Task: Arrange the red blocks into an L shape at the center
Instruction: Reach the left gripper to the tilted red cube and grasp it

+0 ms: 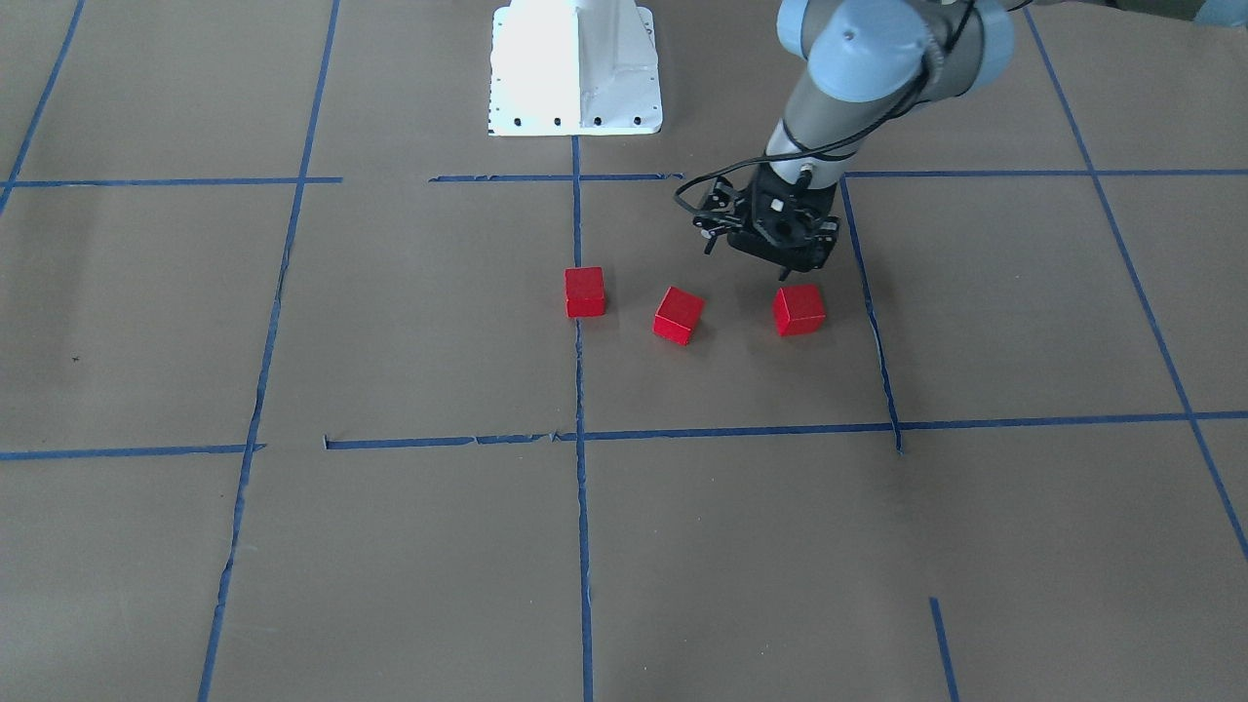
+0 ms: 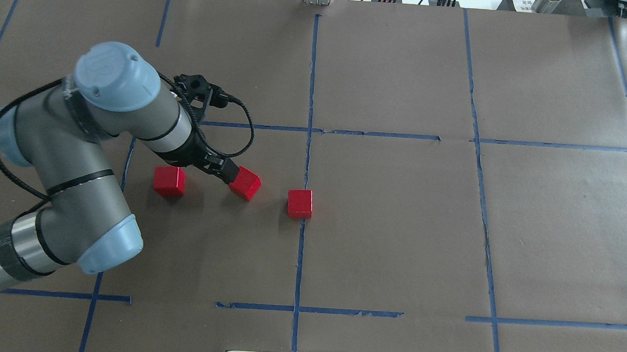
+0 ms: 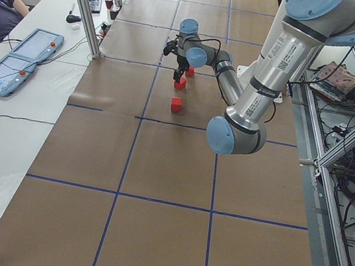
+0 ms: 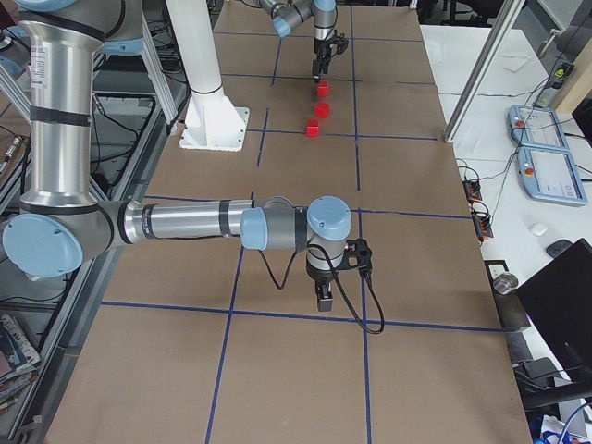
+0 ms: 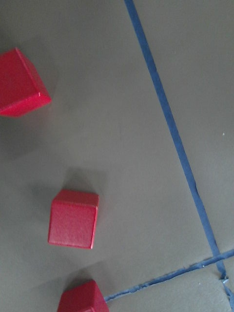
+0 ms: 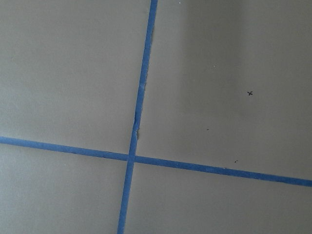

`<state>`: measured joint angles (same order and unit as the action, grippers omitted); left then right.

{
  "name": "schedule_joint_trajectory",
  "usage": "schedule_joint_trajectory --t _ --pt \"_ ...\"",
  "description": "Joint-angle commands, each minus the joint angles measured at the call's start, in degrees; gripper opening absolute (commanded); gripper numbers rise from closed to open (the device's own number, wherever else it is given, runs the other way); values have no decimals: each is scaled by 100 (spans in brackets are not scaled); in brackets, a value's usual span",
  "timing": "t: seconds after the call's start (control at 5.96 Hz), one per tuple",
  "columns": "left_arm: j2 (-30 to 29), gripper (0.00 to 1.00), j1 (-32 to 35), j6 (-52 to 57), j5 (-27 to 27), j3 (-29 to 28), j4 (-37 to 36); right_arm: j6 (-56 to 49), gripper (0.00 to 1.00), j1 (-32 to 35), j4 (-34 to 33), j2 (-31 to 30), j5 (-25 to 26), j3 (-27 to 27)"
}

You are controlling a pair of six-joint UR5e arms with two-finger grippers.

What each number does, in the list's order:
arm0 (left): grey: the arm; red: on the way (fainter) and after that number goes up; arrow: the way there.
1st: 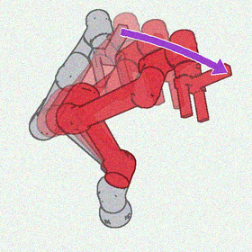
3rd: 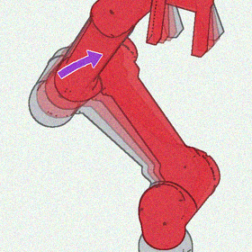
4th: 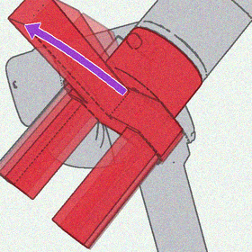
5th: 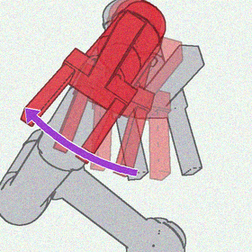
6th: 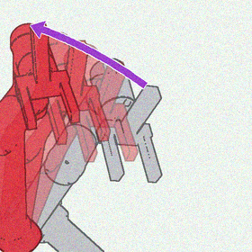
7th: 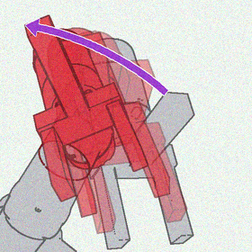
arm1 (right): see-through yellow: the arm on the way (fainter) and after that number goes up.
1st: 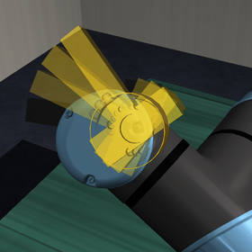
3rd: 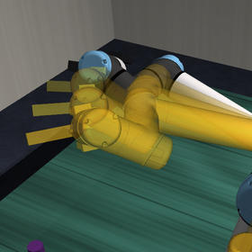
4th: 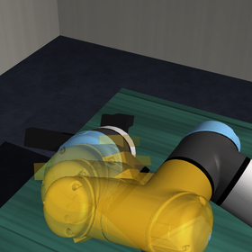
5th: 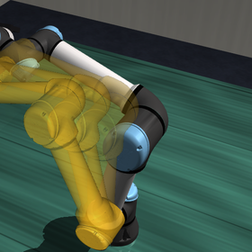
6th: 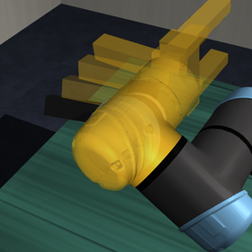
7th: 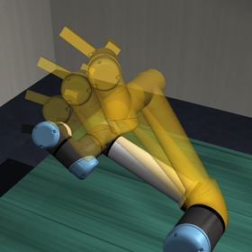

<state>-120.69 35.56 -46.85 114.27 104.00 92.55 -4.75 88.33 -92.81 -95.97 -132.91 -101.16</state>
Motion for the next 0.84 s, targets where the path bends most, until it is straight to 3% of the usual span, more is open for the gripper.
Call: schedule_joint_trajectory --t 0.0,0.34,0.67 --pt "-262 100 -216 -158 -431 -440 278 -8 100 0 -1 -9 2 9" --pt "-288 100 -303 -298 -432 -1011 1017 -8 100 0 8 0 2 9" --pt "-419 100 -391 -308 -441 -1284 1028 -8 100 0 8 0 2 9"
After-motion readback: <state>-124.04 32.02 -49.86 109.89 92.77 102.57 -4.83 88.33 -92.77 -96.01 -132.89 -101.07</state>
